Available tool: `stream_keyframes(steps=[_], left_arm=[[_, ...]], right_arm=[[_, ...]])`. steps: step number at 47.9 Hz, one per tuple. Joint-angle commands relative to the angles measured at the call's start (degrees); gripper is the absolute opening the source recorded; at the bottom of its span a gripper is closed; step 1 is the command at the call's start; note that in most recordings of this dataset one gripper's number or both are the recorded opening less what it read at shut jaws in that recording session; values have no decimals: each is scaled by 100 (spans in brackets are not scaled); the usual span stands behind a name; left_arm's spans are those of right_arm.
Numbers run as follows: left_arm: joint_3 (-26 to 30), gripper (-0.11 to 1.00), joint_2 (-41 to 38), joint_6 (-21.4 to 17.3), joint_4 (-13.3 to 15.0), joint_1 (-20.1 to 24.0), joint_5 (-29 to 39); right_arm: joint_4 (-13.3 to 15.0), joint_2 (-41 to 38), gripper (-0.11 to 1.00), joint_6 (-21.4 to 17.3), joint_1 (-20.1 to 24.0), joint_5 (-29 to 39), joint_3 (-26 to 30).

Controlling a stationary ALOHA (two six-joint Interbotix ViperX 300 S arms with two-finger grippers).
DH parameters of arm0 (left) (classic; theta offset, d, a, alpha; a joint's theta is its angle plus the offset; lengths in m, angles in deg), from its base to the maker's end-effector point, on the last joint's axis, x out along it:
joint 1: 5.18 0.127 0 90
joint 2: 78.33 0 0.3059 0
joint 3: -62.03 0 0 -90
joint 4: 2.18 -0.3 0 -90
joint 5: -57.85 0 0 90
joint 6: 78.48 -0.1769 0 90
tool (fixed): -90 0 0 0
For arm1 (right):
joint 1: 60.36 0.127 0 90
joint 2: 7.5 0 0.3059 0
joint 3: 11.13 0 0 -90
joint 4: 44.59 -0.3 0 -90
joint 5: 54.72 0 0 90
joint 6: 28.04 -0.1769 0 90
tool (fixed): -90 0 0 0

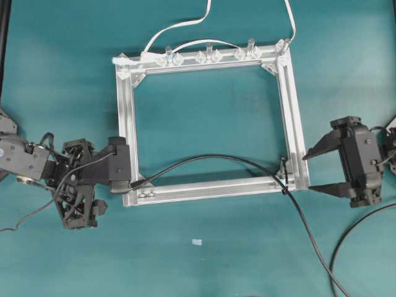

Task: Insert the wire through the string loop located on the right side.
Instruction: 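Pull the cable through the loop leftward with the left gripper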

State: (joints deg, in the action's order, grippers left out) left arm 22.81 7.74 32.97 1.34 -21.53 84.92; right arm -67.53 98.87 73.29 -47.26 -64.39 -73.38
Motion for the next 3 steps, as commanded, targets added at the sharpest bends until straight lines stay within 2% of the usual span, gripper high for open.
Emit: stream_keyframes(steps=[1, 3], left_arm=[[114, 68, 53, 35, -9, -26, -9], [123, 69, 53, 26, -18, -26, -9]], right_arm=[[9, 18, 83, -9, 9, -44, 114], [9, 26, 83, -9, 9, -44, 114]])
